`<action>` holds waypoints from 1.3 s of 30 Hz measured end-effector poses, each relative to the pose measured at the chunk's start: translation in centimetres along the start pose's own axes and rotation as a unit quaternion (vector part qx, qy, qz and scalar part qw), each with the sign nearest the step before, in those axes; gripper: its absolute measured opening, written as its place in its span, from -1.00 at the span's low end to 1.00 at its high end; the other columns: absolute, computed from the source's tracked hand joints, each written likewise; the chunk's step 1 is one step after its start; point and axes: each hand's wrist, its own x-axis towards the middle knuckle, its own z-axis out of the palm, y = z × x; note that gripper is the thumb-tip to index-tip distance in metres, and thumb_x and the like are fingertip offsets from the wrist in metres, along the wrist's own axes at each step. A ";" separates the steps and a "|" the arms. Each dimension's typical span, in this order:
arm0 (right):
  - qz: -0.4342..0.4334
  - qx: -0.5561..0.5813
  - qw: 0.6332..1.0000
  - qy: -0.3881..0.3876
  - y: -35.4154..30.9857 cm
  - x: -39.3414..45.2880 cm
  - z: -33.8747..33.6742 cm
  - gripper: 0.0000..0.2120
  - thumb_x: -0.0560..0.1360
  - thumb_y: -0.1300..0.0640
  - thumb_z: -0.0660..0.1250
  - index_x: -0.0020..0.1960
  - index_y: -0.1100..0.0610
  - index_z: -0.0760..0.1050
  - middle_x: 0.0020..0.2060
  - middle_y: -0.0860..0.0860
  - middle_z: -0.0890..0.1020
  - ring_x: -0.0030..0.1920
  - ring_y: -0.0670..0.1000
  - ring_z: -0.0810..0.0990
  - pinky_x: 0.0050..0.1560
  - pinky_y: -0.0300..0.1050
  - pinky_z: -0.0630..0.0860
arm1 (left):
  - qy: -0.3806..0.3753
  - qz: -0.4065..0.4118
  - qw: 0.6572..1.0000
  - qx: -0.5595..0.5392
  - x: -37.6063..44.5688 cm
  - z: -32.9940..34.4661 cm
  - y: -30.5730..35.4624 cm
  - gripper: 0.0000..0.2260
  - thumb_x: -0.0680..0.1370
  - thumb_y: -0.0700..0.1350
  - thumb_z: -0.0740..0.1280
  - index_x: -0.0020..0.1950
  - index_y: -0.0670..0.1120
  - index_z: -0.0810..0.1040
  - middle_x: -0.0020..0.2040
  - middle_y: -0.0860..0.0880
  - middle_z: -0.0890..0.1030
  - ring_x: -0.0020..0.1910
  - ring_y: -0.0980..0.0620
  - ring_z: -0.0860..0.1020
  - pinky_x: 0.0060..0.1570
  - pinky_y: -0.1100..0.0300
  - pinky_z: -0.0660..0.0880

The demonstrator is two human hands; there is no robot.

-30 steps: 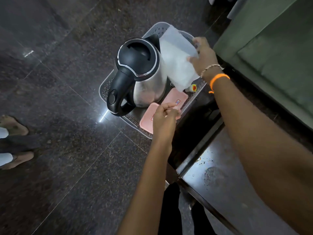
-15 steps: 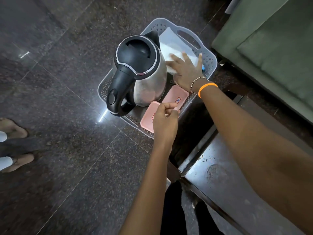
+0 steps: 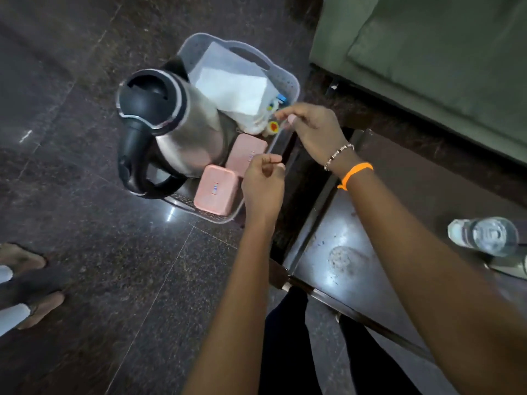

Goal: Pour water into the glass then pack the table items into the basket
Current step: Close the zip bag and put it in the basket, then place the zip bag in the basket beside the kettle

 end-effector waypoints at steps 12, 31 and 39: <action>0.256 0.016 0.955 0.149 15.9 -24.3 -12.3 -0.76 0.47 0.39 0.16 -0.08 0.23 0.59 -0.17 0.16 0.66 -0.27 0.10 0.60 -0.11 -0.22 0.51 | -0.174 -0.039 0.979 0.101 -14.5 16.6 -6.5 -0.83 0.50 -0.21 0.30 -0.11 0.08 0.47 -0.26 0.07 0.56 -0.10 -0.09 0.60 0.03 0.02 0.50; 0.358 -0.096 0.914 0.168 34.0 -32.6 -28.2 0.00 0.29 0.19 0.53 0.51 0.13 -0.05 0.49 0.21 0.06 0.49 0.22 0.08 0.48 0.06 0.09 | -0.279 0.062 0.861 0.420 -20.2 37.0 -9.5 -0.56 0.54 -0.29 0.21 0.41 -0.04 0.37 0.25 -0.19 0.47 0.26 -0.13 0.44 0.25 0.16 0.32; 0.323 -0.102 0.928 0.151 35.4 -32.0 -29.5 -0.07 0.31 0.22 0.51 0.49 0.17 0.01 0.48 0.16 0.11 0.49 0.17 0.12 0.50 0.03 0.12 | -0.277 0.068 0.856 0.431 -21.4 37.8 -10.4 -0.57 0.51 -0.38 0.18 0.36 -0.13 0.42 0.29 -0.16 0.45 0.24 -0.15 0.45 0.26 -0.01 0.41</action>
